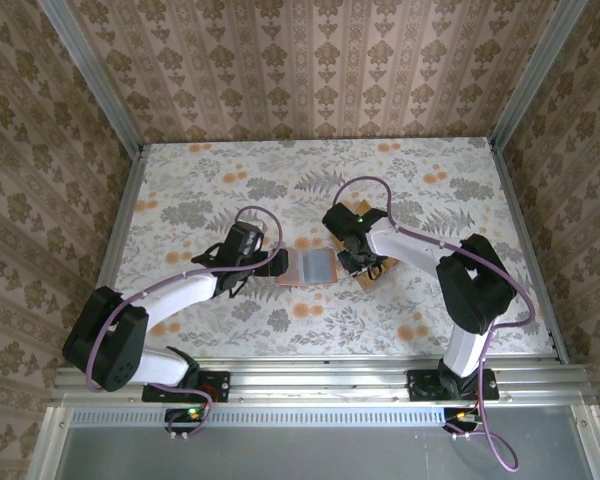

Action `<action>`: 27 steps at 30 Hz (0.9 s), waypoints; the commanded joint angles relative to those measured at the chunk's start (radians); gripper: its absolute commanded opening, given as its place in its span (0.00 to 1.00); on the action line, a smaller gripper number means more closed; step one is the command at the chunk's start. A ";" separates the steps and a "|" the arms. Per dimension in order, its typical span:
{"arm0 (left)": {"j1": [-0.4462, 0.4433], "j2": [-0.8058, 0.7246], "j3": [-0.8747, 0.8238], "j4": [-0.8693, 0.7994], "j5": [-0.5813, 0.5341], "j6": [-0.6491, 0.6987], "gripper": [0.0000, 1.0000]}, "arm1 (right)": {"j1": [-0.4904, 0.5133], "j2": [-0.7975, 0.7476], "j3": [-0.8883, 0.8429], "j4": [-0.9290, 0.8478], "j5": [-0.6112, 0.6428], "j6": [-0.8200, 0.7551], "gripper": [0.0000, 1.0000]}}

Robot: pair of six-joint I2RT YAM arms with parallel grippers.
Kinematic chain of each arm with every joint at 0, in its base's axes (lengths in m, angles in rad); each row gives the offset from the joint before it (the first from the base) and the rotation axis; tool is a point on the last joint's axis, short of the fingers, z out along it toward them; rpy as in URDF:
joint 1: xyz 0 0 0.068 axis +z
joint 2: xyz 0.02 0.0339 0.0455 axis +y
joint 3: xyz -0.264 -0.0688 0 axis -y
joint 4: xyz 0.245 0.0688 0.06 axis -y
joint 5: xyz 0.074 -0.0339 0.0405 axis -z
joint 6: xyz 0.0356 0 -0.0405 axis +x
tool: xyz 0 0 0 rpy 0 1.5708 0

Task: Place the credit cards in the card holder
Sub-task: Pick up the credit card from the storage box.

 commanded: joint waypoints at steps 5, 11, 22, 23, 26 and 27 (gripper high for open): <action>0.005 0.013 -0.014 0.018 0.008 0.001 1.00 | 0.007 -0.003 -0.020 -0.003 -0.044 -0.014 0.18; 0.006 0.012 -0.013 0.013 0.009 0.001 1.00 | 0.005 -0.009 -0.019 -0.009 -0.048 -0.025 0.13; 0.005 0.014 -0.008 0.013 0.014 0.005 1.00 | -0.005 -0.035 0.044 -0.066 -0.117 -0.085 0.00; 0.005 0.014 -0.007 0.013 0.015 0.005 1.00 | -0.005 -0.036 0.054 -0.074 -0.119 -0.092 0.00; 0.005 0.015 -0.004 0.013 0.017 0.005 1.00 | -0.006 -0.045 0.070 -0.089 -0.138 -0.104 0.00; 0.005 0.016 -0.003 0.011 0.018 0.007 1.00 | -0.007 -0.048 0.076 -0.094 -0.143 -0.107 0.00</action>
